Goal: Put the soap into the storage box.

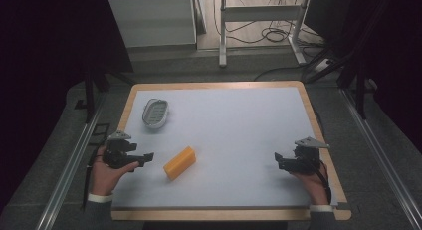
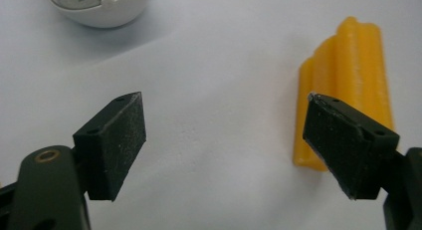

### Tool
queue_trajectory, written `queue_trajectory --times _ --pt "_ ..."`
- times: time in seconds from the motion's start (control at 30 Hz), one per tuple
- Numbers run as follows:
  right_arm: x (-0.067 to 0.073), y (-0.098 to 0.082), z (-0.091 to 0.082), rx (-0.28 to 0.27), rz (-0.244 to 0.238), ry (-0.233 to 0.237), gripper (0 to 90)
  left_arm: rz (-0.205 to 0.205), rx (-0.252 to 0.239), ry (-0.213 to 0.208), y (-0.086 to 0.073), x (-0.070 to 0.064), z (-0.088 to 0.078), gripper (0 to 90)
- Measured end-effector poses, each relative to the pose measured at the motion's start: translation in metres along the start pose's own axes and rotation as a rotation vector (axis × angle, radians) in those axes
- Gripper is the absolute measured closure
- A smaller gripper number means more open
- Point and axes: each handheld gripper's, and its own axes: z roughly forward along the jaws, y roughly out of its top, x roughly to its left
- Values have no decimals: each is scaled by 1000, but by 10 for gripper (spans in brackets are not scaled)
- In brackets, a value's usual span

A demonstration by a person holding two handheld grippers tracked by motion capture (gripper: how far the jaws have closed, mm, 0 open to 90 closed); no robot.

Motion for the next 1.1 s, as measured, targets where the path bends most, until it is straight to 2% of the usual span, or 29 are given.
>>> queue_trajectory --times 0.17,0.33,0.4,0.43,0.47,0.5,0.67,0.87,1.1 --pt "3 2 -4 -2 -11 -5 67 29 14 0 8 -7 -4 168" --pt "1 0 -7 0 -5 -14 68 67 38 -8 21 -18 1 166" --pt "-1 -1 -9 -5 3 -21 68 80 61 -11 28 -26 5 165" --pt "-1 -1 -9 -5 3 -21 68 80 61 -11 28 -26 5 165" --pt "-3 -2 -9 -10 2 -23 68 88 67 -18 33 -32 7 166" --pt "-3 -2 -9 -10 2 -23 68 88 67 -18 33 -32 7 166" --pt "-7 -1 -12 -19 2 -23 68 119 86 -20 44 -48 12 164" --pt "-10 -1 -15 -29 4 -31 68 141 106 -27 50 -58 16 171" --pt "-8 -1 -17 -31 -4 -39 68 160 138 -36 50 -64 24 181"
